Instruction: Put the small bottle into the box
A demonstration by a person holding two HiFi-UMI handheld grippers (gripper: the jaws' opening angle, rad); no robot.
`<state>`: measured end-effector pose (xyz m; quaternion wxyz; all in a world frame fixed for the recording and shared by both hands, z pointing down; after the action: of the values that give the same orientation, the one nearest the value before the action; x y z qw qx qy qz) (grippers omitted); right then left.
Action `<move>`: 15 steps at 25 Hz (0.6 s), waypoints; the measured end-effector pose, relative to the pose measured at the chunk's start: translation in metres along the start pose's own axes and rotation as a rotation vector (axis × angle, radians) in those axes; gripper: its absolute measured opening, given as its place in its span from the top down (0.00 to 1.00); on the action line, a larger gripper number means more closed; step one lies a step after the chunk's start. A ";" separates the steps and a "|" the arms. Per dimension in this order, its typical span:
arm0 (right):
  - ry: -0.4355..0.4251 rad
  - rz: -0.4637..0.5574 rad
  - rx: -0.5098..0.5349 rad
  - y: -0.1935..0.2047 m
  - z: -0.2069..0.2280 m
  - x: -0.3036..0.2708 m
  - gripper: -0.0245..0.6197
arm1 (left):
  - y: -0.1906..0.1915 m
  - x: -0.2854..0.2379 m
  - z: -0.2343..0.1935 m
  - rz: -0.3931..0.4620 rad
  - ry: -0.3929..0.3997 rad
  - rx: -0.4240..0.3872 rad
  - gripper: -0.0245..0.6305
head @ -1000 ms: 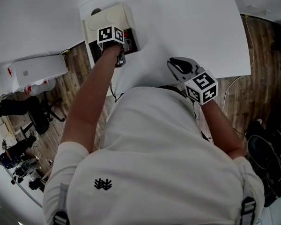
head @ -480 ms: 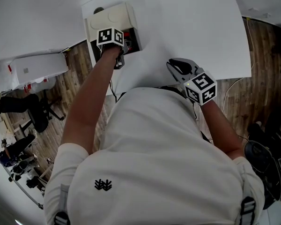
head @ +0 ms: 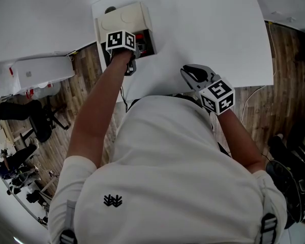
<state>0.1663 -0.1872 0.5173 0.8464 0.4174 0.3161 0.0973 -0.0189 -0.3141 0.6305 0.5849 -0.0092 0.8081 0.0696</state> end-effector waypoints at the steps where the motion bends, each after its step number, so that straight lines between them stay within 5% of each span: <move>1: 0.000 0.000 0.001 0.000 -0.001 0.000 0.88 | 0.000 0.001 0.001 0.003 0.002 -0.004 0.58; 15: -0.009 -0.016 0.053 -0.003 -0.031 -0.014 0.88 | 0.006 0.033 0.002 0.099 0.046 -0.046 0.57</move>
<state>0.1361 -0.1752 0.5073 0.8372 0.4376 0.3180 0.0802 -0.0279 -0.3055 0.5988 0.5614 0.0158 0.8191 0.1170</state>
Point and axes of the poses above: the fingertips, and each gripper's own axes: x backward along the fingers, z to its right, y out of its underside, the point moved 1 cm from there along x, backward along the fingers, and after that the axes turned 3 degrees about -z, right-handed, at the moved point
